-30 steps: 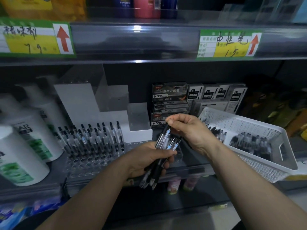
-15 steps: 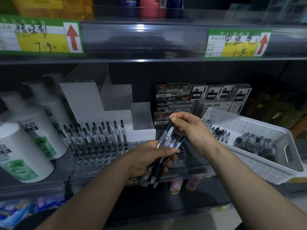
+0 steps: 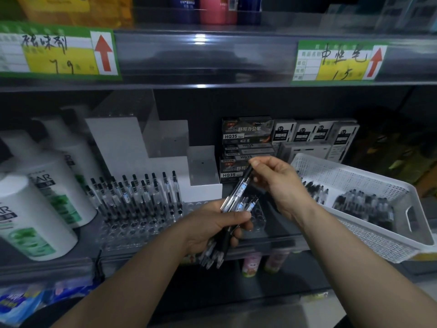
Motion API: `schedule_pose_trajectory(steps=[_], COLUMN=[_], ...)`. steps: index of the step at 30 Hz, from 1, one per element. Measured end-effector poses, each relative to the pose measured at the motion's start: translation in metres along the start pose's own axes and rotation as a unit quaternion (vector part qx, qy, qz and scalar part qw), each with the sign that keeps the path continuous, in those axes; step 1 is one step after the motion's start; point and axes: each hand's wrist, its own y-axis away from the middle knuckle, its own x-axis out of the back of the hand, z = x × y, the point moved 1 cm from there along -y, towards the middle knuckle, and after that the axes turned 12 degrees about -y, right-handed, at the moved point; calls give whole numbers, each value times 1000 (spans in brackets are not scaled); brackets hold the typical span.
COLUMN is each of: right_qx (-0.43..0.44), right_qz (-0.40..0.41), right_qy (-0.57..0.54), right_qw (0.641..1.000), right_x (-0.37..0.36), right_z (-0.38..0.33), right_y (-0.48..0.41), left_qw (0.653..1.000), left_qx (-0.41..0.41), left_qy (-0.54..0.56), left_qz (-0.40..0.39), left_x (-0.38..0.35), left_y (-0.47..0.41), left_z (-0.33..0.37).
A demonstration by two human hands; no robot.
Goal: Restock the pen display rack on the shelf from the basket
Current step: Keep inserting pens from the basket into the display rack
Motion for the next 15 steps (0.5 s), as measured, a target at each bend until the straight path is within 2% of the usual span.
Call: schedule_pose_trajectory(steps=[4,6,10,15], right_qx=[-2,25,88,107], right_qz=[63,83,80,-12], right_qy=[-126,-143,-73,28], right_qw=[990,986,990,994], right_x=[11,14,14,11], right_z=[-10,-11,-11,-6], right_y=[-6,-7,0,14], left_qw=[1000,999,995,983], left_qx=[13,14,-21,-35], left_qy=[-25,-35,-24,95], left_qz=[15,39,98,156], left_x=[2,5,12,16], left_y=[-2,-4,-7,-9], left_z=[-3,-4,4,14])
